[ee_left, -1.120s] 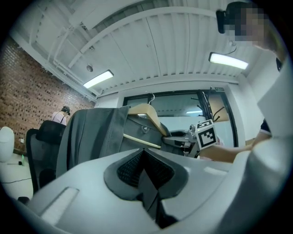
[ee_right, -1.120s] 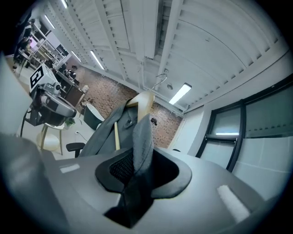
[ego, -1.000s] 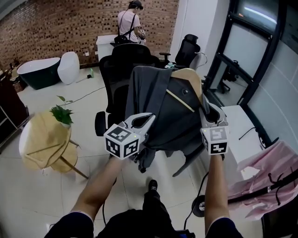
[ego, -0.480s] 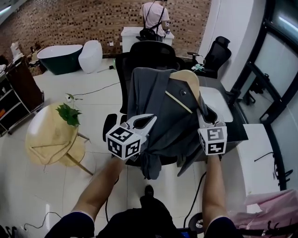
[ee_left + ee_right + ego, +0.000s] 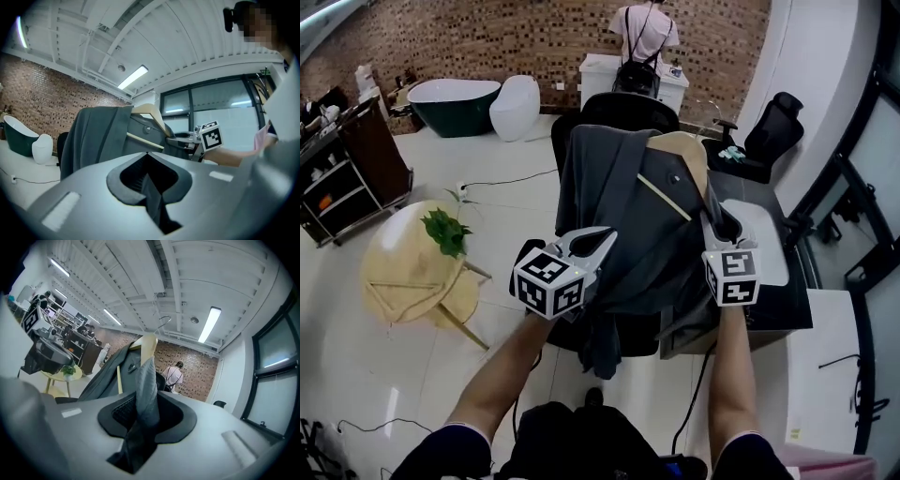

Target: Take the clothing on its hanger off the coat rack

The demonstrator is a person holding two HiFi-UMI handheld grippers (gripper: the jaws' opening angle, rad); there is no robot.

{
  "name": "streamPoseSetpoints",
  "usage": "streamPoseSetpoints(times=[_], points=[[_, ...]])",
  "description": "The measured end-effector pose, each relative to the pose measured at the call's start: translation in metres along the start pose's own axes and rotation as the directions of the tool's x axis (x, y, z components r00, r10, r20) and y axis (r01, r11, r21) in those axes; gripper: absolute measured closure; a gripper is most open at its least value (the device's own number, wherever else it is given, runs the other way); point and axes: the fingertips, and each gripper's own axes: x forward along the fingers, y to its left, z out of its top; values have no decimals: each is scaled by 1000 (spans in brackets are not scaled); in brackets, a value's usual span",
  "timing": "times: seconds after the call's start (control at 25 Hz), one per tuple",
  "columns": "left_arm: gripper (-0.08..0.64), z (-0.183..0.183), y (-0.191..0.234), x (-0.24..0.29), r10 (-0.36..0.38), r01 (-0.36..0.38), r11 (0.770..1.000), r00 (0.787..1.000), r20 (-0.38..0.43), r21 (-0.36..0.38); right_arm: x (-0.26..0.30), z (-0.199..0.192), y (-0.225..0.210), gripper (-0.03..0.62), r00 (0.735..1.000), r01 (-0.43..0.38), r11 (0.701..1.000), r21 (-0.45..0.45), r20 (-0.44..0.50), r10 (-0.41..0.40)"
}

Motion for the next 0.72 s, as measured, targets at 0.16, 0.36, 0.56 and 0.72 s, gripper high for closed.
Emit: streamPoseSetpoints(times=[0.16,0.36,0.56,0.72], points=[[548,9,17,5,28,-28,1000,1000,9,9,20,13,-1,495,999,-22,1000,-10,28,22],[548,12,33,11,34,-34,999,999,10,11,39,11,9,494,999,-39,999,-7,20,40],[548,-3,45,16,34,-34,999,999,-21,-6,52,-13,32,494,996,-84,996,20,-23,84],[548,-20,60,14,37,-39,999,998,-49,-34,64,-33,63,495,988,-130,992,-1,-83,129]])
